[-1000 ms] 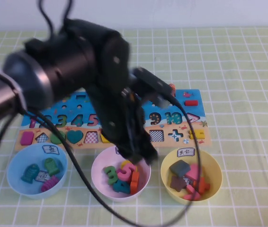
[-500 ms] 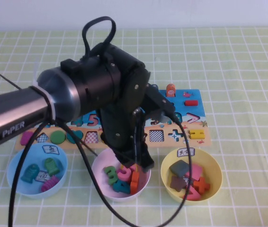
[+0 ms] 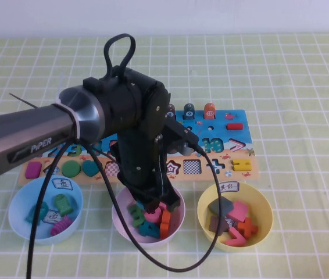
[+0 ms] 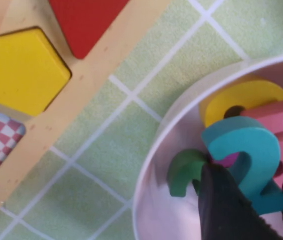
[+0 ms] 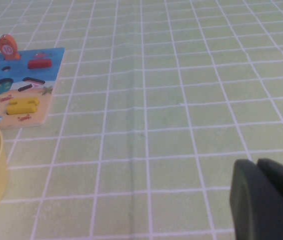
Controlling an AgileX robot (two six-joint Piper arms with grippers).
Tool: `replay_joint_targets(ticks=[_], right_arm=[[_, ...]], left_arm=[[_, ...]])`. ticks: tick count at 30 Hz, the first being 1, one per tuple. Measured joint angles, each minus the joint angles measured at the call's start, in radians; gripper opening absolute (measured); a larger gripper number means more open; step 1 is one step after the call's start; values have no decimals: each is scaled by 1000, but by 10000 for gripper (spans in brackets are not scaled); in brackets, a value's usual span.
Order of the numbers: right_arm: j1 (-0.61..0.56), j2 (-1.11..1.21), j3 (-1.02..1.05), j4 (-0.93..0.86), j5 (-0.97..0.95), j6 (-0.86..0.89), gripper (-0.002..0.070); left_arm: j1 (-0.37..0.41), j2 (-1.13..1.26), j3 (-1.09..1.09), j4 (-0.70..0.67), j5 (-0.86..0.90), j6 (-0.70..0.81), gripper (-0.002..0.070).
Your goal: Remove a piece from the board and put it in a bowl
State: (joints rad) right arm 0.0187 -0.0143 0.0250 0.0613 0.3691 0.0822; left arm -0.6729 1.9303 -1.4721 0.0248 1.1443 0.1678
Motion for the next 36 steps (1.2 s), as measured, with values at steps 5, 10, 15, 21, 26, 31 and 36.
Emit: replay_joint_targets(ticks=[5,10,15,21,26,31,36], right_arm=[[0,0,0,0,0,0,-17],[0,0,0,0,0,0,-17],[0,0,0,0,0,0,-17],[0,0,0,0,0,0,-17],[0,0,0,0,0,0,-17],[0,0,0,0,0,0,-17],[0,0,0,0,0,0,-17]], left_arm=[[0,2,0,10,-4,0,237],[0,2,0,29,-2,-33,382],[0,-21,4,57,-14,-51,381],[0,-213,5,90,-119,-81,97],[0,-455,33,95,-222,-81,9],[0,-699,169,97,-272,-89,0],[0,-954,390,95,-358,-168,-1]])
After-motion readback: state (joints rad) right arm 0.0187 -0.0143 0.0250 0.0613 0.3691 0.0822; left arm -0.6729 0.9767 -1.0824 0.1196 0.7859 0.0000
